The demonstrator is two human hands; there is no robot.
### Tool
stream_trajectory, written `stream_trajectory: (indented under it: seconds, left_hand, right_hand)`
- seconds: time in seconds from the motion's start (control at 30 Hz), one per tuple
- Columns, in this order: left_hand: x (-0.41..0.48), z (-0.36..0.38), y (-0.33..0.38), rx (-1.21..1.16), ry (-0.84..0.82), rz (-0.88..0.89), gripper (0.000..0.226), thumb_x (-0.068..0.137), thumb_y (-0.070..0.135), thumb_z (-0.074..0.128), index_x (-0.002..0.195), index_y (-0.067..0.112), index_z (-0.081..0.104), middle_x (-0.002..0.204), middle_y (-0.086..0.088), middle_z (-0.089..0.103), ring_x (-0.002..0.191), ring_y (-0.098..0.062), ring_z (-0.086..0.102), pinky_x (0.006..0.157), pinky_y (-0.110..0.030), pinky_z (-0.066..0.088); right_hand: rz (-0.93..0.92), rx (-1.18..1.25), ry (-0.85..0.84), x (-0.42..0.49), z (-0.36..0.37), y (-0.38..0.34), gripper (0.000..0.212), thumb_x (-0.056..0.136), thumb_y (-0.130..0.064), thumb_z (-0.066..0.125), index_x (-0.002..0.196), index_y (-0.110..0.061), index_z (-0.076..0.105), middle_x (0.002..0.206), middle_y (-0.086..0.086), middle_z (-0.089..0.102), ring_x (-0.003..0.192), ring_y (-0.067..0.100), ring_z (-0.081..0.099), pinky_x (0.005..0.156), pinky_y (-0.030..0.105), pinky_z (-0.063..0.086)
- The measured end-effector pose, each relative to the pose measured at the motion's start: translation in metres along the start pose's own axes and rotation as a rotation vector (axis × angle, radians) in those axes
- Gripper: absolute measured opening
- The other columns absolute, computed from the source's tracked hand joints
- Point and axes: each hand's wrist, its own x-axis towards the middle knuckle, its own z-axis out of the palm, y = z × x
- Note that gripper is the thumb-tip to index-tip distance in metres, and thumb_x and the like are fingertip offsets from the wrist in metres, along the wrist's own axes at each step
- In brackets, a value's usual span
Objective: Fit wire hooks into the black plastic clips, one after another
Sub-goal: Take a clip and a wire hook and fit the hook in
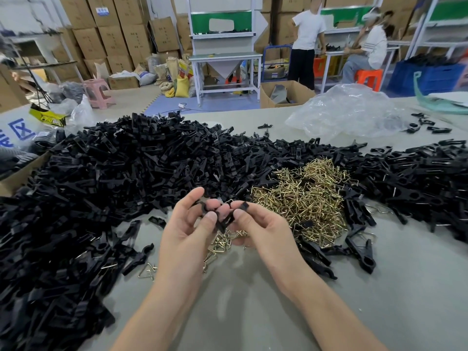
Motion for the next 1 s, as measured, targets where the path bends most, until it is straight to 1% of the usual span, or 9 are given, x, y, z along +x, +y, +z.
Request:
stream_trajectory:
  seconds: [0.2, 0.27, 0.4, 0.47, 0.6, 0.67, 0.77, 0.9, 1.0]
  left_hand:
    - [0.0029, -0.0042, 0.0072, -0.113, 0.008, -0.071, 0.035, 0.098, -0.003, 0.048, 0.129, 0.011, 0.058, 0.114, -0.007, 0.073, 0.09, -0.018, 0.072, 0.072, -0.026, 0.06]
    - [0.0014, -0.0021, 0.0054, -0.13, -0.022, -0.119, 0.036, 0.096, -0.004, 0.049, 0.129, 0.006, 0.057, 0.107, -0.01, 0.074, 0.087, -0.02, 0.074, 0.07, -0.024, 0.06]
    - [0.0004, -0.0021, 0.0043, -0.157, -0.058, -0.175, 0.042, 0.094, -0.011, 0.048, 0.133, 0.003, 0.053, 0.102, -0.016, 0.072, 0.097, -0.028, 0.074, 0.077, -0.024, 0.06]
    - [0.0009, -0.0038, 0.0053, -0.131, -0.062, -0.143, 0.043, 0.092, -0.009, 0.051, 0.132, 0.006, 0.054, 0.103, -0.013, 0.073, 0.1, -0.028, 0.073, 0.079, -0.026, 0.06]
    - [0.003, -0.0066, 0.006, -0.038, -0.046, -0.102, 0.042, 0.086, 0.004, 0.059, 0.127, 0.012, 0.06, 0.109, -0.007, 0.075, 0.093, -0.015, 0.073, 0.078, -0.025, 0.06]
    - [0.0026, -0.0081, 0.0044, -0.02, -0.039, -0.104, 0.036, 0.093, 0.002, 0.056, 0.127, 0.013, 0.06, 0.1, -0.008, 0.076, 0.09, -0.017, 0.074, 0.075, -0.024, 0.059]
    - [0.0014, -0.0093, 0.0027, 0.05, -0.033, -0.1, 0.039, 0.092, 0.009, 0.06, 0.127, 0.025, 0.06, 0.093, -0.015, 0.074, 0.087, -0.023, 0.074, 0.074, -0.024, 0.058]
    - [0.0009, -0.0079, 0.0014, 0.083, -0.02, -0.123, 0.017, 0.085, 0.016, 0.064, 0.097, 0.017, 0.077, 0.096, -0.02, 0.075, 0.084, -0.022, 0.075, 0.071, -0.021, 0.058]
    - [0.0014, -0.0087, -0.002, 0.118, -0.033, -0.139, 0.027, 0.098, 0.009, 0.054, 0.093, 0.017, 0.079, 0.098, -0.016, 0.076, 0.087, -0.021, 0.075, 0.073, -0.021, 0.058]
  right_hand:
    - [0.142, 0.327, -0.036, 0.0046, -0.0035, 0.0007, 0.028, 0.105, -0.006, 0.048, 0.124, -0.017, 0.065, 0.102, 0.005, 0.072, 0.092, 0.022, 0.072, 0.078, 0.036, 0.059]
    - [0.152, 0.32, -0.068, 0.0039, -0.002, 0.0017, 0.033, 0.105, -0.004, 0.045, 0.131, -0.018, 0.06, 0.103, 0.007, 0.074, 0.092, 0.022, 0.072, 0.078, 0.035, 0.059]
    - [0.148, 0.293, -0.084, 0.0033, -0.0012, 0.0008, 0.039, 0.103, 0.003, 0.046, 0.137, -0.014, 0.053, 0.104, 0.009, 0.074, 0.093, 0.02, 0.072, 0.079, 0.031, 0.059]
    - [0.144, 0.28, -0.079, 0.0033, -0.0016, 0.0001, 0.039, 0.102, 0.005, 0.047, 0.136, -0.012, 0.054, 0.106, 0.009, 0.072, 0.093, 0.02, 0.072, 0.082, 0.032, 0.06]
    - [0.146, 0.265, -0.058, 0.0029, -0.0011, 0.002, 0.036, 0.101, 0.004, 0.052, 0.131, -0.012, 0.062, 0.113, 0.012, 0.067, 0.1, 0.025, 0.071, 0.089, 0.037, 0.059]
    - [0.146, 0.248, -0.065, 0.003, -0.0014, 0.0025, 0.036, 0.1, 0.004, 0.052, 0.129, -0.014, 0.064, 0.112, 0.012, 0.07, 0.102, 0.025, 0.071, 0.089, 0.036, 0.059]
    - [0.141, 0.218, -0.071, 0.0027, -0.0023, 0.0025, 0.037, 0.1, 0.003, 0.054, 0.126, -0.019, 0.066, 0.111, 0.008, 0.074, 0.106, 0.022, 0.072, 0.089, 0.035, 0.059]
    - [0.127, 0.166, -0.071, 0.0022, -0.0028, 0.0019, 0.037, 0.099, 0.002, 0.057, 0.124, -0.021, 0.07, 0.113, 0.007, 0.073, 0.103, 0.018, 0.073, 0.088, 0.035, 0.059]
    - [0.115, 0.136, -0.071, 0.002, -0.0029, 0.0009, 0.037, 0.098, 0.002, 0.058, 0.123, -0.023, 0.07, 0.111, 0.005, 0.074, 0.099, 0.016, 0.073, 0.087, 0.034, 0.059]
